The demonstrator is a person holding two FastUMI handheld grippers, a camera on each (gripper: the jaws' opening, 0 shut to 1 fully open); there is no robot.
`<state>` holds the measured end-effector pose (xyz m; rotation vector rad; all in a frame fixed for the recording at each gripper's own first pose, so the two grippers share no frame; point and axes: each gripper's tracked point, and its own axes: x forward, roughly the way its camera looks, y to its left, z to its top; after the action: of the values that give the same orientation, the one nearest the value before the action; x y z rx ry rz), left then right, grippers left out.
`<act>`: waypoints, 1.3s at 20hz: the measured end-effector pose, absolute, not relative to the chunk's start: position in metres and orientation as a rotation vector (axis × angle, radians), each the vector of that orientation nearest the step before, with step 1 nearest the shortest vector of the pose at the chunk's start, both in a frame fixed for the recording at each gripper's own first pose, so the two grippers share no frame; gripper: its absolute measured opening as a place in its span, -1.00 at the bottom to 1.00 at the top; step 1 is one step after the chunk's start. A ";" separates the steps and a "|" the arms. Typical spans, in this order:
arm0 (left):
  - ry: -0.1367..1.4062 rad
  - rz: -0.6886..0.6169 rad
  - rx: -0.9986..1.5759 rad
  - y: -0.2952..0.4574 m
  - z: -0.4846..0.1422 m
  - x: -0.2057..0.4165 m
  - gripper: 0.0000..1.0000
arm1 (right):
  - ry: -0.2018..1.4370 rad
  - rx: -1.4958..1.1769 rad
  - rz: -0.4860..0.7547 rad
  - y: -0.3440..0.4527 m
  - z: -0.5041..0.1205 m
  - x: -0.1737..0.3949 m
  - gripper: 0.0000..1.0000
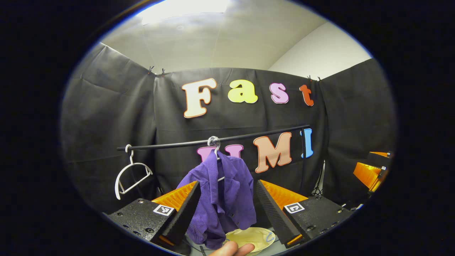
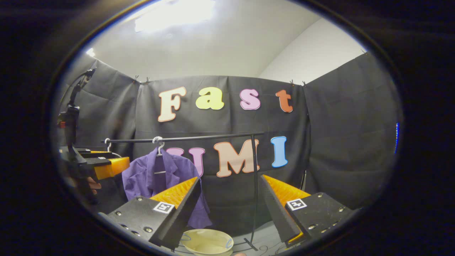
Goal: Grasp the clothes on the hanger with both hands and then place them into the laundry hamper below.
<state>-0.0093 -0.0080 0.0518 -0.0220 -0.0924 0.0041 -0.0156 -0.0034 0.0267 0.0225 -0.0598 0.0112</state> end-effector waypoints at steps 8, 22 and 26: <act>-0.105 0.026 -0.027 -0.002 0.059 -0.017 0.99 | -0.064 0.023 0.044 0.001 0.031 -0.013 0.98; -0.041 0.024 -0.046 0.022 0.012 0.045 0.94 | -0.017 0.016 0.145 0.061 0.004 0.060 0.99; -0.017 0.019 -0.054 0.032 -0.016 0.066 0.94 | 0.019 0.059 0.186 0.095 -0.021 0.099 0.98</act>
<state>0.0658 0.0321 -0.0158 -0.0537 -0.0168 0.0186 0.0986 0.0953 -0.0206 0.0592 0.0188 0.1862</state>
